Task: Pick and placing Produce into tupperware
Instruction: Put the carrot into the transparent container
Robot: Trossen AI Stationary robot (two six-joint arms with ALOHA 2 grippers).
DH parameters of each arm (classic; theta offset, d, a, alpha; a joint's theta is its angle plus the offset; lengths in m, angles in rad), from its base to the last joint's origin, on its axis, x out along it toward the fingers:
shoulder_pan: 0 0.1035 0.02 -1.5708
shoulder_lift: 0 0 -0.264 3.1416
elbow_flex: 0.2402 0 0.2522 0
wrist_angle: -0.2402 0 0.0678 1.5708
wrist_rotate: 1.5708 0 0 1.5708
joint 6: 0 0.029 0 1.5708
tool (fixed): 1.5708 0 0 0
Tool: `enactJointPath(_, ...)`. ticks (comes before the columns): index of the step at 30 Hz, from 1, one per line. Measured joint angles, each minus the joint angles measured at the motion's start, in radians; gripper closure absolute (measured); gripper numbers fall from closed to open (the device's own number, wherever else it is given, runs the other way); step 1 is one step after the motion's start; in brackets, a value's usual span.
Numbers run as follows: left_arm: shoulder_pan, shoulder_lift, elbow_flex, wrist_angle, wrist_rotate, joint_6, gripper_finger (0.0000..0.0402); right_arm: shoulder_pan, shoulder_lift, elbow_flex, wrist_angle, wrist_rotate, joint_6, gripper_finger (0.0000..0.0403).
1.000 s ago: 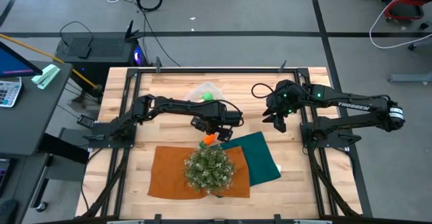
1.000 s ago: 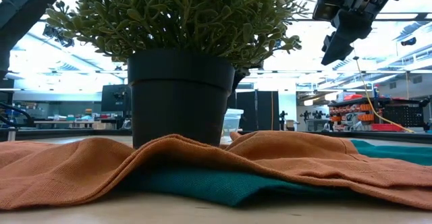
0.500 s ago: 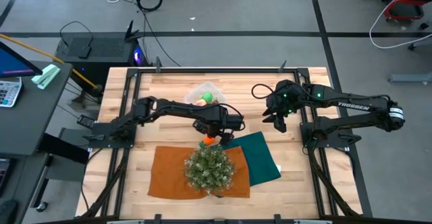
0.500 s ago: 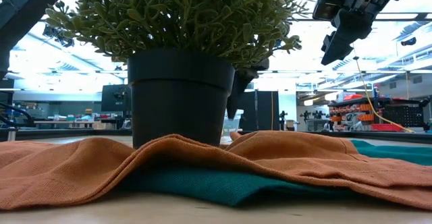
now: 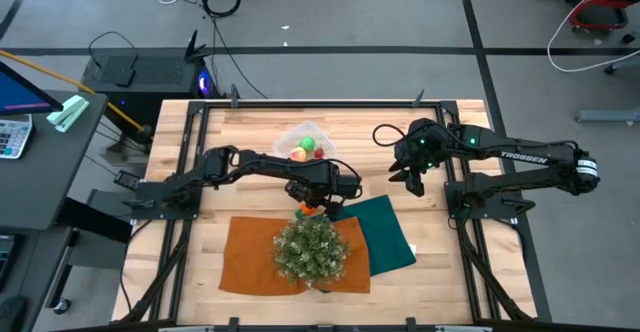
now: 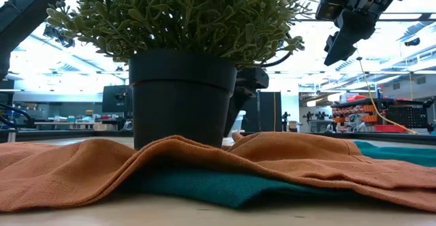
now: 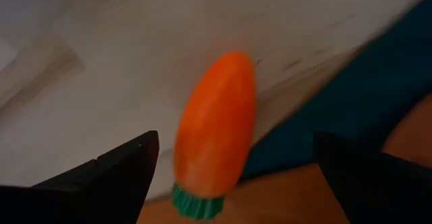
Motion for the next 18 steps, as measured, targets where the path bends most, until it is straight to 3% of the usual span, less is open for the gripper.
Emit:
enactJointPath(11,0.0,0.005,0.0,-0.002,-0.028,0.023,0.0001,0.0,0.0,0.0,0.003,0.0,-0.016,0.0279)
enactJointPath(18,-0.001,0.052,0.001,-0.002,0.062,0.024,0.0001,0.0,0.0,0.0,0.003,0.0,-0.017,0.0283)
